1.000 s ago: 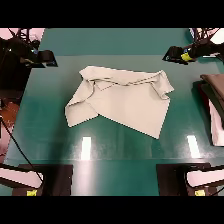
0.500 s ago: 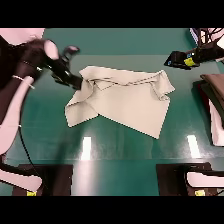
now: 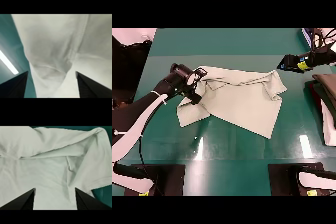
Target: Fold the shirts.
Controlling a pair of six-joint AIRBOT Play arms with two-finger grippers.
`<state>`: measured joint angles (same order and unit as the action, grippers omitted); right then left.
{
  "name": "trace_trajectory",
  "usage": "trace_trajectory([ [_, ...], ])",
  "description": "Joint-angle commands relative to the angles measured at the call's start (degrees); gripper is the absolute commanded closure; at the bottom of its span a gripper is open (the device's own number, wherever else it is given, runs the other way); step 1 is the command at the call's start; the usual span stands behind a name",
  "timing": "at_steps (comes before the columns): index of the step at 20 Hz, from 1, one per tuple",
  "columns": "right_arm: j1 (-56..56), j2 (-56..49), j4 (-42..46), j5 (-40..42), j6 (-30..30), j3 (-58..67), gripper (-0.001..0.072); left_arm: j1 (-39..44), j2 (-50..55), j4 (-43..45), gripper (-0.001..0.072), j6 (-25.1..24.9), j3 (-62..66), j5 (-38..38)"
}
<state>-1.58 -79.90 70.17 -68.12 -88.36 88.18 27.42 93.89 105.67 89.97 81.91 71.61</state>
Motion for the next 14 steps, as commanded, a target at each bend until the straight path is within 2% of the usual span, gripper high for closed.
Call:
trace_trajectory([
  [1, 0.00, 0.11, 0.00, -0.46, -0.02, -0.15, 0.0158, 0.57, 0.04, 2.64, 0.0002, 1.16, -0.79, -3.78],
  [9, 0.00, 0.11, -0.02, -2.86, -0.02, -0.15, 0.0158, 0.57, 0.15, 2.54, 0.0003, 1.66, -2.34, -4.90],
  [10, 0.00, 0.11, 0.00, -3.19, -0.02, -0.15, 0.0158, 0.57, 0.17, 2.54, 0.0138, 1.62, -2.34, -4.37],
  [11, -0.02, 0.11, 0.00, -3.45, -0.02, -0.15, 0.0158, 0.57, 0.13, 2.64, 0.0368, 1.57, -2.25, -4.07],
  [13, 0.00, 0.11, -0.02, -4.11, -0.02, -0.15, 0.0158, 0.57, 0.13, 2.71, 0.0673, 1.57, -2.25, -3.74],
  [14, 0.00, 0.15, -0.02, -4.61, -0.02, -0.15, 0.0158, 0.57, 0.02, 3.34, 0.0673, 1.55, -2.19, -3.26],
])
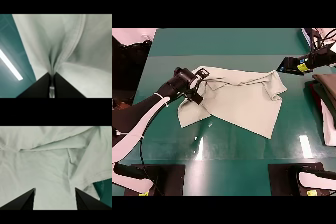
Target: Fold the shirts.
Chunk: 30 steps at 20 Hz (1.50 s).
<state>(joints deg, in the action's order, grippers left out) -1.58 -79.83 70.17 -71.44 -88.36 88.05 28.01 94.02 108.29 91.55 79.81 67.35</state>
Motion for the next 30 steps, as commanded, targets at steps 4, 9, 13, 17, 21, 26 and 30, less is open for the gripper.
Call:
trace_trajectory([
  [4, -1.75, 2.21, 0.17, -9.03, 1.77, -0.31, 0.0159, -1.92, -2.97, 2.99, 0.0673, -1.53, 4.07, 8.33],
  [9, -7.13, 12.41, -0.20, -13.20, 2.82, -17.94, 0.0159, -12.26, -14.12, -15.91, 0.0673, -2.10, 4.33, 8.76],
  [13, -9.05, 19.17, -0.24, -12.55, 2.80, -37.33, 0.0159, -17.84, -16.44, -22.12, 0.0673, -3.52, 4.07, 11.54],
  [17, -9.01, 21.94, -4.76, -5.66, 2.97, -50.95, 0.0222, -18.05, -16.44, -23.52, 0.0673, -3.67, 2.73, 12.20],
  [21, -9.01, 21.92, -13.29, 1.88, 4.94, -58.34, 0.0222, -18.05, -16.46, -24.48, 0.0673, -3.69, 2.73, 12.39],
  [26, -8.98, 21.81, -15.04, 5.09, 4.92, -61.05, 0.0236, -18.05, -16.44, -24.50, 0.0673, -3.69, 2.71, 12.26],
  [30, -8.98, 17.70, -18.27, 5.66, 6.05, -61.00, 0.0295, -18.05, -16.44, -24.50, 0.0673, -3.74, 2.73, 12.31],
])
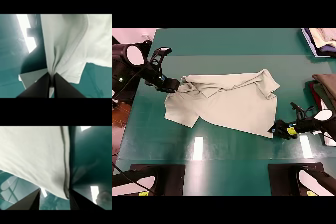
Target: Fold the shirts.
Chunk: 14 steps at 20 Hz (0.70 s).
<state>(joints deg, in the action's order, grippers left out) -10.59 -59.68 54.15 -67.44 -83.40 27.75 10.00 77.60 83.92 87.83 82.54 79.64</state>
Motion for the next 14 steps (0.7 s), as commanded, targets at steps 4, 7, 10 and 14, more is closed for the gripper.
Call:
trace_trajectory([
  [4, 0.00, -4.66, -10.99, 1.73, 8.57, -0.35, 0.0693, -0.04, -0.07, -0.44, 0.0673, -0.85, 0.15, -0.11],
  [7, -0.07, 0.76, -12.74, 1.81, 8.41, 6.14, 0.0695, -0.04, -0.07, -0.44, 0.0674, -0.85, 4.28, -0.07],
  [10, -0.07, 7.10, -12.57, 4.09, 6.93, 20.22, 0.0695, -0.04, -0.07, -0.61, 0.0673, -0.81, 15.21, 0.94],
  [14, -0.59, 8.26, -12.46, 9.92, 6.25, 45.81, 0.0696, -0.04, -0.07, -2.45, 0.0673, -0.04, 35.67, 1.90],
])
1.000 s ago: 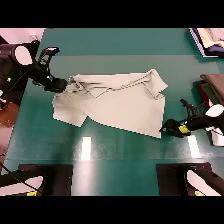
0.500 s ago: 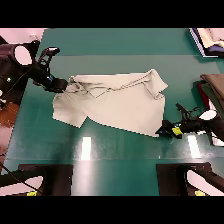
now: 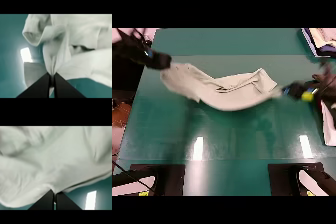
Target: Fold the shirts.
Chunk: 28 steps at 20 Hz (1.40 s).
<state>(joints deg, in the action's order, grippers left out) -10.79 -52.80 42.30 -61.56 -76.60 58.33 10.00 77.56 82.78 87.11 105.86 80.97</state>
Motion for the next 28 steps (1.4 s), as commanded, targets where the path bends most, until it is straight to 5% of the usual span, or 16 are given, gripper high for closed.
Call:
trace_trajectory([
  [1, -1.09, 0.22, -0.57, 3.91, -0.76, 21.77, 0.0696, -0.04, -0.35, -1.66, 0.0673, 1.70, 17.18, -0.02],
  [8, -12.44, -9.57, -0.57, -9.35, -5.09, 60.15, 0.0696, -0.04, -20.28, 4.15, 0.0673, 5.05, 16.37, -19.10],
  [14, -24.26, 0.66, -0.55, -9.16, -5.55, 54.29, 0.0696, -0.04, -33.68, 5.62, 0.0673, 5.07, 16.39, -26.10],
  [18, -30.82, 3.82, -0.55, -11.52, -5.97, 52.85, 0.0697, -0.04, -34.88, 3.63, 0.0674, 5.07, 16.17, -24.15],
  [24, -31.30, -9.42, -0.42, -32.02, -15.23, 64.22, 0.0698, -0.04, -29.27, 3.89, 0.0674, 3.89, 4.96, -13.84],
  [28, -22.10, -14.10, 9.22, -35.52, -16.33, 52.61, 0.0698, -0.04, -17.66, 4.26, 0.0673, 2.69, -3.56, -5.42],
])
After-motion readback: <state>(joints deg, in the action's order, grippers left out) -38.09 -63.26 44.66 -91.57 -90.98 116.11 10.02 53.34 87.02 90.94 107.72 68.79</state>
